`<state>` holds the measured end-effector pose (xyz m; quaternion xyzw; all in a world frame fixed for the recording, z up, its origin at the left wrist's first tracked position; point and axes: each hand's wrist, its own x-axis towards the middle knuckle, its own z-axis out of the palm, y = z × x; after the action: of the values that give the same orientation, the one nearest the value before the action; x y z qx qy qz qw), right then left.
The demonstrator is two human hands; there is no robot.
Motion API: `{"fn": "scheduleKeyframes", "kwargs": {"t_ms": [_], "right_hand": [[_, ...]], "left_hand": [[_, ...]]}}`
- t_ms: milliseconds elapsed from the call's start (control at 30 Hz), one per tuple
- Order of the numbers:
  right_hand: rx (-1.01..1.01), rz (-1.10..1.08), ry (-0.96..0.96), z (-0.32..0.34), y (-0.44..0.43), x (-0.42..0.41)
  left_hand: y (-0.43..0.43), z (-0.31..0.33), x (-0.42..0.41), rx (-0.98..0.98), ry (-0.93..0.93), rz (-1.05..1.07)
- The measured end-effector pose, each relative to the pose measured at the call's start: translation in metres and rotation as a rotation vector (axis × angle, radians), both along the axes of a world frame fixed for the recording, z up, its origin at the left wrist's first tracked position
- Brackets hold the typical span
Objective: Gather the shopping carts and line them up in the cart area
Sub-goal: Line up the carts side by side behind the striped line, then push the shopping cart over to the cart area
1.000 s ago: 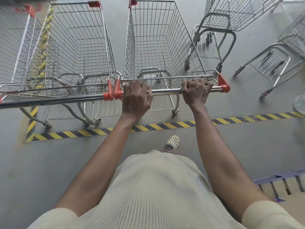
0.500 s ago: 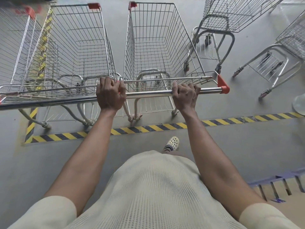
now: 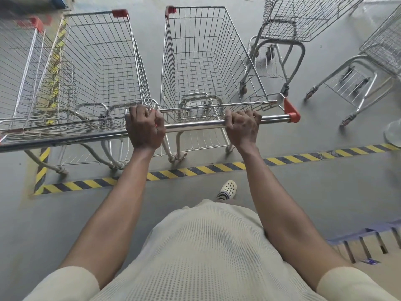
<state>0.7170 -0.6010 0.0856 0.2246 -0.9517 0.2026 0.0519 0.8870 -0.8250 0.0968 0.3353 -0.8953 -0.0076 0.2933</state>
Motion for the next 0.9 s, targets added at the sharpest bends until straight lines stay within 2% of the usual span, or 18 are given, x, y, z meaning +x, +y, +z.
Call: {"fn": "scheduleKeyframes", "kwargs": {"t_ms": [167, 367, 567, 900], "right_hand": [[-0.041, -0.020, 0.021, 0.005, 0.004, 0.001], [-0.144, -0.049, 0.068, 0.009, 0.009, -0.004], [-0.162, -0.079, 0.048, 0.011, 0.016, -0.002], [-0.195, -0.190, 0.067, 0.011, 0.056, 0.014]], "left_hand": [[0.046, 0.003, -0.007, -0.021, -0.003, -0.222], [0.056, 0.010, -0.021, 0.034, -0.114, -0.120], [0.084, 0.015, -0.041, 0.059, -0.179, -0.222], [0.127, 0.022, -0.057, 0.059, -0.173, -0.300]]}}
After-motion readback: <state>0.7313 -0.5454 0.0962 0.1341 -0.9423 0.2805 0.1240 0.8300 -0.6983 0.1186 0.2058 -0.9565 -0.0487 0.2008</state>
